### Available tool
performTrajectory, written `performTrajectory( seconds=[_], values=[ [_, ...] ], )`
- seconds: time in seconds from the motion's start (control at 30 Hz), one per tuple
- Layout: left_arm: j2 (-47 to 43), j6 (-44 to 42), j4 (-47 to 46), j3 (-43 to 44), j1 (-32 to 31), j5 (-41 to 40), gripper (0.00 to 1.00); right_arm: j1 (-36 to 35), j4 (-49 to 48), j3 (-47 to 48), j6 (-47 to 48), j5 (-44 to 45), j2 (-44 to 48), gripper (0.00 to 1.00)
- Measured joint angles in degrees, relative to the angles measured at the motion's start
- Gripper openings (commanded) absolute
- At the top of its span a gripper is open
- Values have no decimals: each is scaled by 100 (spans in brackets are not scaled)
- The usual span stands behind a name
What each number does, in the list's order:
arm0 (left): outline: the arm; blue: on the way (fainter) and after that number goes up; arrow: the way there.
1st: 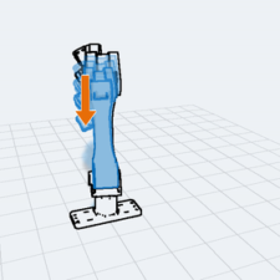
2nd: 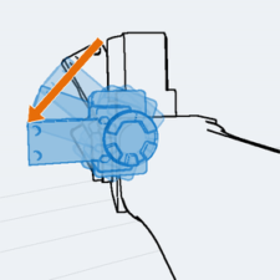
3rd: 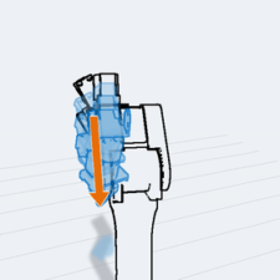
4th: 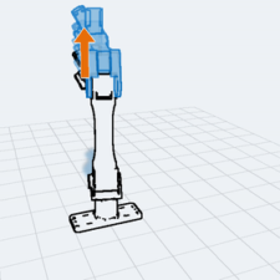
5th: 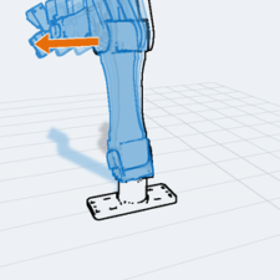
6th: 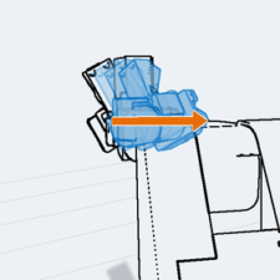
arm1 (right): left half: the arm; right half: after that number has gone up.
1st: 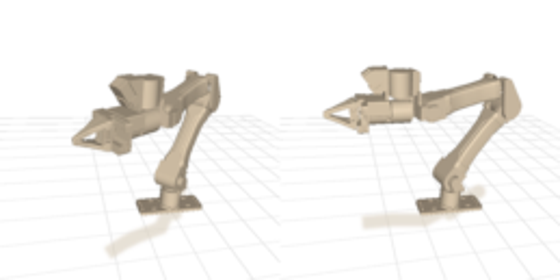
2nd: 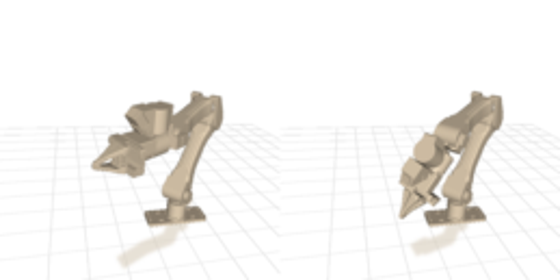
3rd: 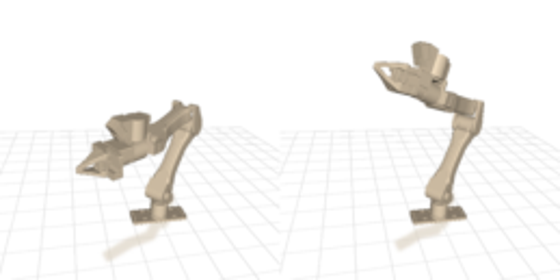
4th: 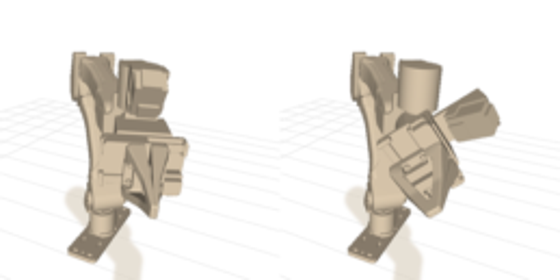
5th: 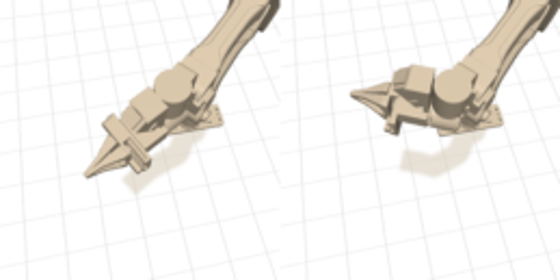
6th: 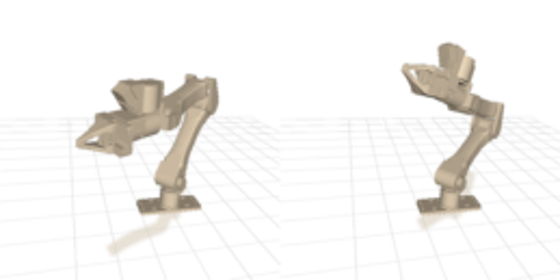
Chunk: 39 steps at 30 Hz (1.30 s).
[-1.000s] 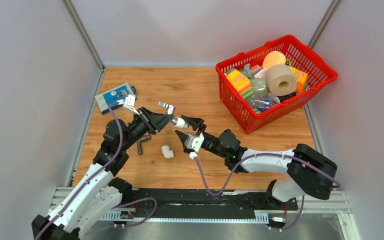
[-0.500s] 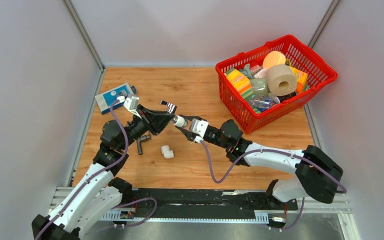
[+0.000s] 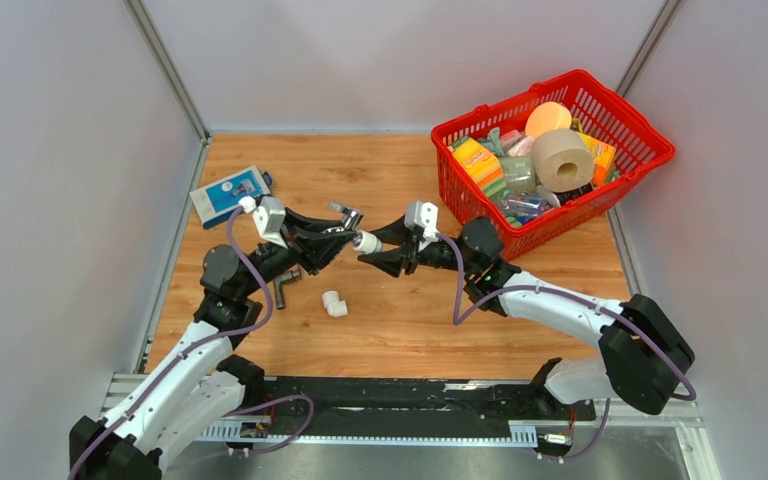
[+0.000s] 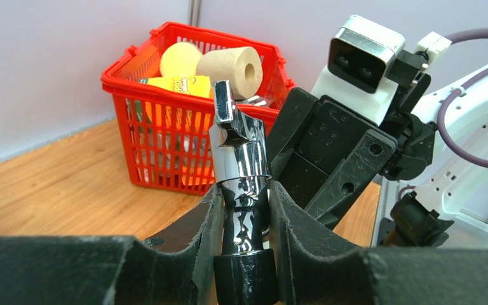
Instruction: Install the water faucets
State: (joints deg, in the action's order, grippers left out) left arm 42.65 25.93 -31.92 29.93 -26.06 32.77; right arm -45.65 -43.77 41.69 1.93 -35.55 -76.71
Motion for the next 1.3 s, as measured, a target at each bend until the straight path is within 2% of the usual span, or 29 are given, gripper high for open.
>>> performTrajectory(
  seconds=[0.13,0.23,0.37,0.5,0.77,0.97,1.3],
  values=[
    [-203,-42,208,0,-11,-168,0,2,50,57,-144,-66,0,60],
    [-619,-155,378,-120,-70,-680,0,-2,201,173,-313,160,48,73],
    [-942,-179,887,-101,-46,-1552,0,-2,411,177,-17,424,396,83],
    [-879,42,1862,251,-46,-2245,0,-2,422,125,612,601,807,86],
    [-929,1506,2706,282,-46,-3141,0,-131,317,-197,1982,807,1097,87],
    [-745,2369,2885,348,-42,-3252,0,-634,186,-437,3080,1233,1032,87],
    [-682,2994,2789,463,-42,-3283,0,-1222,-404,-573,4367,2111,636,86]
  ],
)
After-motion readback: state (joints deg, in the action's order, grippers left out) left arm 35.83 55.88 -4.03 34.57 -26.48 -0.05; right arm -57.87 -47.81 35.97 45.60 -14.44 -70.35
